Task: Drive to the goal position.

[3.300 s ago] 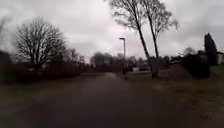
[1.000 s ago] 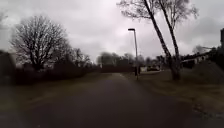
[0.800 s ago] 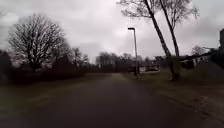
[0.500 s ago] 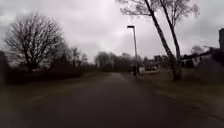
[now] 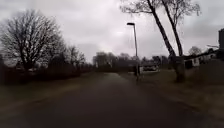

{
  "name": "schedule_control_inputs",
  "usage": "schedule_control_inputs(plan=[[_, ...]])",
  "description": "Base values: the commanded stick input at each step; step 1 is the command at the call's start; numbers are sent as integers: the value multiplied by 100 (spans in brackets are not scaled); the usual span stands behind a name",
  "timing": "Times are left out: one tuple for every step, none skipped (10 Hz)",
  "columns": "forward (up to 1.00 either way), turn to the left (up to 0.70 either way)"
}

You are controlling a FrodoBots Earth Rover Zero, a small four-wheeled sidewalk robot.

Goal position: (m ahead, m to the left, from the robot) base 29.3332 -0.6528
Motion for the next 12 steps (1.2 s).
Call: schedule_control_inputs(plan=[[100, 0], [100, 0], [100, 0], [100, 0], [100, 0], [100, 0], [100, 0], [100, 0], [100, 0], [100, 0], [100, 0], [100, 0]])
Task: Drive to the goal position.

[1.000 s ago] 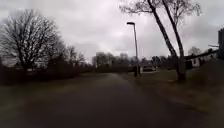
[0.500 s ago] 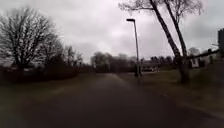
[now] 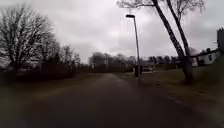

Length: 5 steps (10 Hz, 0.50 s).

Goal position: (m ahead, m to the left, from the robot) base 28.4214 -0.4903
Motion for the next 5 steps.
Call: schedule_control_inputs(plan=[[100, 0], [100, 0], [100, 0], [100, 3], [100, 39]])
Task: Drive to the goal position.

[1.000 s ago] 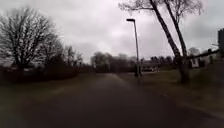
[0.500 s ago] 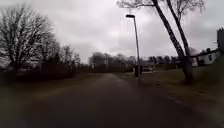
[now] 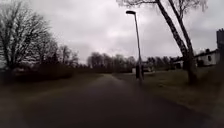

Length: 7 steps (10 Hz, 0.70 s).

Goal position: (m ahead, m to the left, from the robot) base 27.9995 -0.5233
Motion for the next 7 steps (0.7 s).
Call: schedule_control_inputs(plan=[[100, 40], [100, 40], [100, 40], [100, 34], [100, 11], [100, 0], [100, 0]])
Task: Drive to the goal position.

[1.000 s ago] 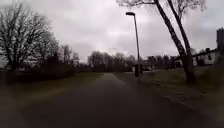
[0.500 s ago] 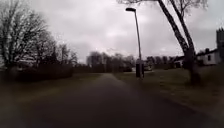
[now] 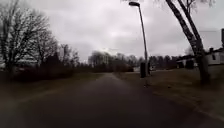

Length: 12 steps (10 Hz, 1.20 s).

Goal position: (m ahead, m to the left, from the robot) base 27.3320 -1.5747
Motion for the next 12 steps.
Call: schedule_control_inputs(plan=[[100, 0], [100, 0], [100, 0], [100, 0], [100, 0], [100, 0], [100, 0], [100, 0], [100, 0], [100, 0], [100, 0], [100, 0]])
